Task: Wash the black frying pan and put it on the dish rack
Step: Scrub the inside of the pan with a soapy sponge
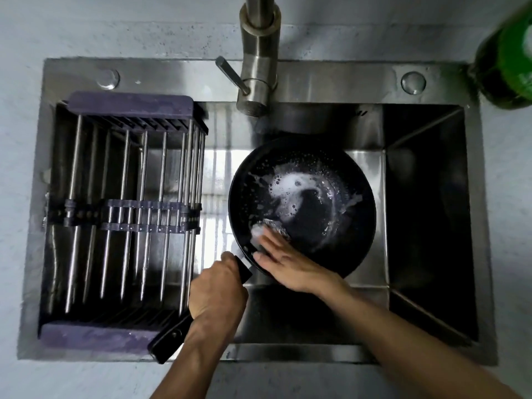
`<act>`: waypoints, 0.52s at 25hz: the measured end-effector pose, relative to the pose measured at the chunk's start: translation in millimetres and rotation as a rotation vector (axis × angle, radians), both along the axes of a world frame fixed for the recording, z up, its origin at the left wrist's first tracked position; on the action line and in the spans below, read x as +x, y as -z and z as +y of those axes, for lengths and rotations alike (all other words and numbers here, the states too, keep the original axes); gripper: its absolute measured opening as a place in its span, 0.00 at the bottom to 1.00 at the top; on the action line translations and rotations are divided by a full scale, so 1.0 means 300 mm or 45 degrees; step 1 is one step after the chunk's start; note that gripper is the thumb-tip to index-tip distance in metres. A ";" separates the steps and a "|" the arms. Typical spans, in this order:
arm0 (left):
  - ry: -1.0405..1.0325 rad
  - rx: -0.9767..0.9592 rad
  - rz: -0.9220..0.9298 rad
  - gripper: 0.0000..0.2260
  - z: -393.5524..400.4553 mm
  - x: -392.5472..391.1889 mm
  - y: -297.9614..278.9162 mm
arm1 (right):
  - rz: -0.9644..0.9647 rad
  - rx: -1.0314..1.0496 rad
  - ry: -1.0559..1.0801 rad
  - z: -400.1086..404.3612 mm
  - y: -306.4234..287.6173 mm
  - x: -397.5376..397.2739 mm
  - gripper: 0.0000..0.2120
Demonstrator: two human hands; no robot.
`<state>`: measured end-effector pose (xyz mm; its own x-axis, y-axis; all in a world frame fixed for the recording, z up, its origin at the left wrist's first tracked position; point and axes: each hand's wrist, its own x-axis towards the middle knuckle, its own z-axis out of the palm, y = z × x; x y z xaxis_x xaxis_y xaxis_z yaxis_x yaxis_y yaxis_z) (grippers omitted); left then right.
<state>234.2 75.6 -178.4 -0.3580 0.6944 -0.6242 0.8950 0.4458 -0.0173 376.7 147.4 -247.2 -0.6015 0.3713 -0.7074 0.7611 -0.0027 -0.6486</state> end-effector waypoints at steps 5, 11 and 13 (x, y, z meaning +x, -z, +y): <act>0.003 -0.046 -0.002 0.12 0.002 -0.001 -0.011 | -0.199 -0.048 0.022 0.024 0.011 0.048 0.30; 0.006 -0.049 0.025 0.11 0.002 0.000 -0.001 | -0.288 0.014 0.004 0.035 -0.051 0.081 0.29; 0.006 -0.027 0.026 0.12 0.002 -0.003 0.004 | -0.278 -0.048 -0.050 -0.019 -0.104 0.144 0.27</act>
